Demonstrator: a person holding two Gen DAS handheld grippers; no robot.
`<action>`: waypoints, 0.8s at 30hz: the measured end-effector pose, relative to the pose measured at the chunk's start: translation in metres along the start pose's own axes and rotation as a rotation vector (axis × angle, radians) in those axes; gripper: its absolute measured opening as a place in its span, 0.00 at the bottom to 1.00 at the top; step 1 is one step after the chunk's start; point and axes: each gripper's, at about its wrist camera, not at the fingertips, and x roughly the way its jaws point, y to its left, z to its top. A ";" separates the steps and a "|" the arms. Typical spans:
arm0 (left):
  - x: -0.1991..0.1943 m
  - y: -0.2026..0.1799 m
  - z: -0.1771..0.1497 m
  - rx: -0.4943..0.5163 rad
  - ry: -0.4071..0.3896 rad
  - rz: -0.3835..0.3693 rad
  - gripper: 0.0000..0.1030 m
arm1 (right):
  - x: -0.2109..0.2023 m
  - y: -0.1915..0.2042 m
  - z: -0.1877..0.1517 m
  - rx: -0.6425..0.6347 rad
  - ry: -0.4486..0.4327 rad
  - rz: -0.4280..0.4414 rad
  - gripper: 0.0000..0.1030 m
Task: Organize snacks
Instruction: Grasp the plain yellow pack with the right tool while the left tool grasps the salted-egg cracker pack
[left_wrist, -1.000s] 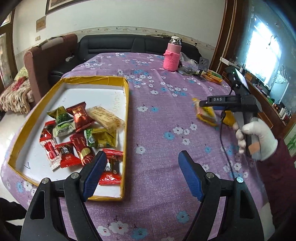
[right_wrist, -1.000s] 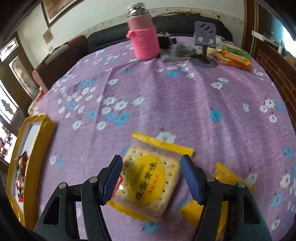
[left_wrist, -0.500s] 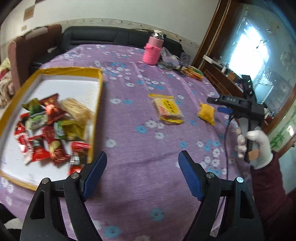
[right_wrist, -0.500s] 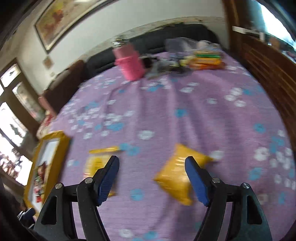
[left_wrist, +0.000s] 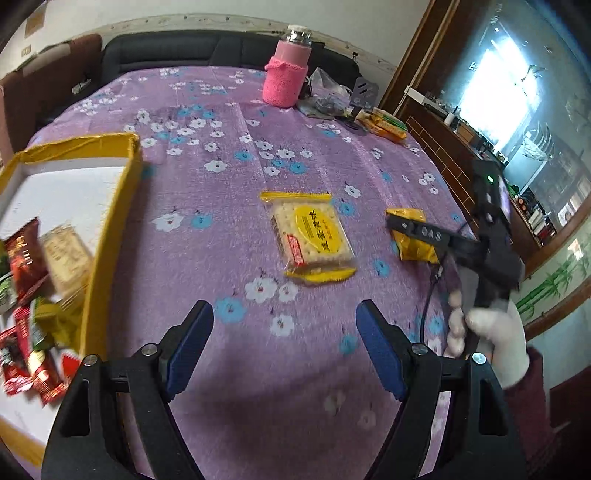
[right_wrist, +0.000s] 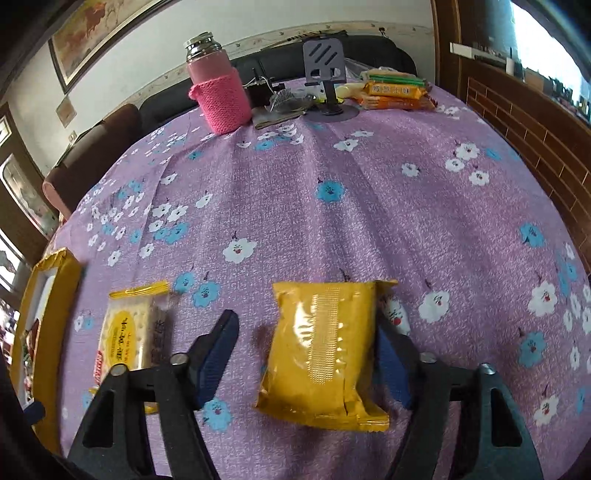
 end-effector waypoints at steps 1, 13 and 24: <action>0.007 -0.001 0.004 -0.004 0.008 -0.004 0.77 | 0.000 -0.002 0.000 -0.010 -0.009 -0.020 0.46; 0.078 -0.049 0.048 0.141 0.022 0.086 0.77 | -0.001 -0.007 -0.002 -0.022 -0.029 0.027 0.46; 0.108 -0.053 0.041 0.208 0.028 0.207 0.87 | -0.004 -0.010 -0.003 0.001 -0.017 0.062 0.47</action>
